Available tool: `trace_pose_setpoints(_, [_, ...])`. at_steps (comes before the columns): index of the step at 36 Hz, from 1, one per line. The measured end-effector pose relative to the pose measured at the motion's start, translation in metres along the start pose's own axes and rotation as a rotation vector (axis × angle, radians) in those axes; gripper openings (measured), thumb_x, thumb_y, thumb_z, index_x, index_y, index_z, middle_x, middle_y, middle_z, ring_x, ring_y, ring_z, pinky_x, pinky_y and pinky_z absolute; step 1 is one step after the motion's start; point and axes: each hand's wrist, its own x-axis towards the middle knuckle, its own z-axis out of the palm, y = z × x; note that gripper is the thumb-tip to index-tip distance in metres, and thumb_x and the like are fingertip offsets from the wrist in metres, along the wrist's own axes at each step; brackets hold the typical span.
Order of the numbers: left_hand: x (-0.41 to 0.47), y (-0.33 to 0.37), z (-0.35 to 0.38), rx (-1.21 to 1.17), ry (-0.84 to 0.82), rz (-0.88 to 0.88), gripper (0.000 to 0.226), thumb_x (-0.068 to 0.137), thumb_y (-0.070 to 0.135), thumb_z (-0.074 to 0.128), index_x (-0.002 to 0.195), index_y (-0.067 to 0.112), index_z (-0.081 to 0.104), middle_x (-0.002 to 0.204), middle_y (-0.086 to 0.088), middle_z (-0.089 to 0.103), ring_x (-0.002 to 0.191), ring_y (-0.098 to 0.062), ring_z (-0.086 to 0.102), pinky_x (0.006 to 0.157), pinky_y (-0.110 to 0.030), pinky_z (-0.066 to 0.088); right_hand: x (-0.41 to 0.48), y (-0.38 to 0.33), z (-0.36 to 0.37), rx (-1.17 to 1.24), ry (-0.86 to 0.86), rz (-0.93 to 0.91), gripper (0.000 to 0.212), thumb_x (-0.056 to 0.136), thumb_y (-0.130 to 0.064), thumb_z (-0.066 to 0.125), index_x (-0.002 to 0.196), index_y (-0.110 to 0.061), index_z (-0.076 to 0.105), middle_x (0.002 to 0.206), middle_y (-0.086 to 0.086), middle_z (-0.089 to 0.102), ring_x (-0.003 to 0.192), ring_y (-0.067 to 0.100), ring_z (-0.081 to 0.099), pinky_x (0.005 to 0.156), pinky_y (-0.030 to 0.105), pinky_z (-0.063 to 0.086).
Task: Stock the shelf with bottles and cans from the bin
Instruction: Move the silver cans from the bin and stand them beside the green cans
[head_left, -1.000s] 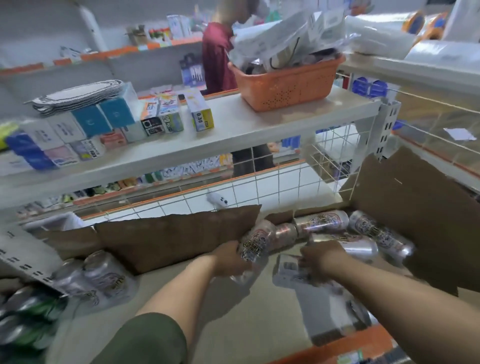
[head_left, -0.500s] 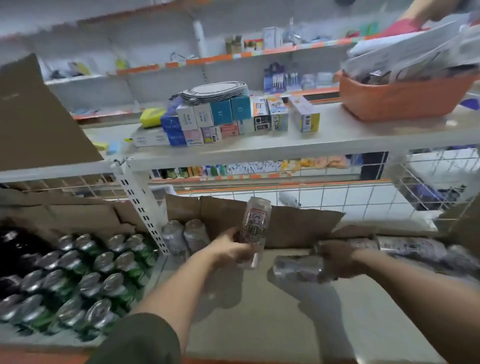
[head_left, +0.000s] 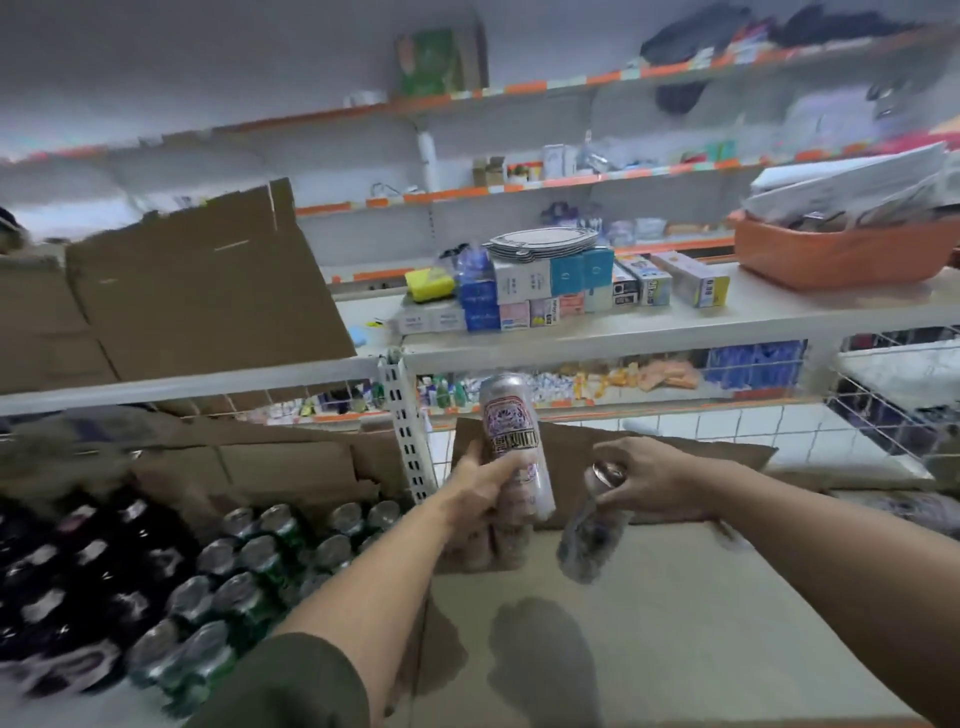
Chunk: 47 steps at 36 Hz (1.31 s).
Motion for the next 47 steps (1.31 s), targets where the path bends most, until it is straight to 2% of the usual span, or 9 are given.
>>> trace_pose_setpoints(4, [-0.011, 0.000, -0.022, 0.076, -0.021, 0.023, 0.107, 0.063, 0.065, 0.087, 0.150, 0.025, 0.039, 0.128, -0.002, 0.068, 0.109, -0.019, 0.068, 0.097, -0.038, 0.054, 0.007, -0.026, 0.004, -0.029, 0.014, -0.012, 0.036, 0.070, -0.050, 0.068, 0.093, -0.023, 0.061, 0.083, -0.009, 0.059, 0.079, 0.016, 0.056, 0.070, 0.034, 0.048])
trace_pose_setpoints(8, [-0.021, -0.003, -0.031, 0.097, -0.028, 0.011, 0.099, 0.069, 0.060, 0.086, 0.149, 0.027, 0.037, 0.126, 0.001, 0.066, 0.103, -0.010, 0.065, 0.076, -0.022, 0.051, 0.010, -0.046, 0.002, -0.031, -0.002, -0.009, 0.041, 0.066, -0.051, 0.064, 0.097, -0.025, 0.061, 0.082, -0.011, 0.058, 0.077, 0.014, 0.056, 0.065, 0.031, 0.047])
trace_pose_setpoints(15, [-0.024, -0.015, -0.034, -0.009, 0.076, -0.015, 0.068, 0.079, 0.042, 0.086, 0.133, 0.027, 0.046, 0.116, -0.007, 0.071, 0.093, -0.021, 0.075, 0.065, -0.029, 0.058, 0.008, -0.053, 0.005, -0.024, 0.022, 0.033, 0.039, 0.061, -0.052, 0.067, 0.090, -0.026, 0.062, 0.080, -0.009, 0.057, 0.074, 0.013, 0.055, 0.067, 0.038, 0.049])
trace_pose_setpoints(21, [-0.013, -0.020, -0.033, 0.083, 0.163, 0.006, 0.068, 0.070, 0.043, 0.092, 0.125, 0.024, 0.057, 0.111, -0.004, 0.073, 0.097, -0.023, 0.073, 0.085, -0.040, 0.061, 0.000, -0.050, 0.002, 0.033, -0.002, 0.030, 0.061, 0.059, -0.052, 0.061, 0.118, -0.034, 0.063, 0.095, -0.017, 0.058, 0.089, 0.011, 0.056, 0.073, 0.025, 0.046])
trace_pose_setpoints(25, [-0.006, -0.020, -0.032, 0.232, 0.188, -0.007, 0.077, 0.058, 0.046, 0.095, 0.122, 0.024, 0.059, 0.109, -0.002, 0.073, 0.095, -0.022, 0.073, 0.087, -0.043, 0.062, -0.001, -0.045, -0.001, 0.036, -0.004, 0.026, 0.043, 0.066, -0.044, 0.067, 0.107, -0.034, 0.064, 0.088, -0.016, 0.058, 0.084, 0.011, 0.056, 0.067, 0.025, 0.046])
trace_pose_setpoints(28, [-0.003, -0.019, -0.030, 0.337, 0.199, 0.007, 0.070, 0.061, 0.036, 0.097, 0.120, 0.021, 0.061, 0.108, -0.001, 0.072, 0.096, -0.019, 0.071, 0.088, -0.040, 0.061, 0.003, -0.042, -0.003, 0.043, -0.013, 0.031, 0.053, 0.058, -0.054, 0.063, 0.105, -0.029, 0.067, 0.088, -0.012, 0.061, 0.082, 0.012, 0.058, 0.069, 0.032, 0.051])
trace_pose_setpoints(37, [-0.013, -0.019, -0.025, 0.509, 0.301, 0.034, 0.091, 0.064, 0.030, 0.096, 0.125, 0.038, 0.029, 0.114, 0.009, 0.053, 0.110, -0.019, 0.055, 0.095, -0.036, 0.047, 0.026, -0.041, 0.000, 0.074, 0.011, 0.108, 0.053, 0.061, -0.062, 0.071, 0.100, -0.026, 0.070, 0.086, -0.005, 0.065, 0.078, 0.015, 0.062, 0.061, 0.034, 0.053])
trace_pose_setpoints(42, [-0.017, -0.029, -0.021, 0.576, 0.389, -0.016, 0.115, 0.061, 0.039, 0.097, 0.147, 0.036, 0.020, 0.141, 0.001, 0.051, 0.130, -0.027, 0.051, 0.106, -0.040, 0.042, 0.036, -0.033, 0.013, 0.094, -0.032, 0.091, 0.056, 0.050, -0.063, 0.071, 0.089, -0.024, 0.072, 0.084, -0.002, 0.070, 0.082, 0.021, 0.066, 0.069, 0.042, 0.057])
trace_pose_setpoints(47, [-0.014, -0.051, -0.017, 0.584, 0.503, -0.060, 0.094, 0.053, 0.035, 0.100, 0.130, 0.028, 0.047, 0.130, 0.000, 0.062, 0.124, -0.025, 0.058, 0.105, -0.037, 0.046, 0.035, -0.034, 0.026, 0.035, -0.084, 0.054, 0.046, 0.059, -0.049, 0.076, 0.092, -0.019, 0.066, 0.088, -0.003, 0.067, 0.081, 0.019, 0.063, 0.070, 0.039, 0.057])
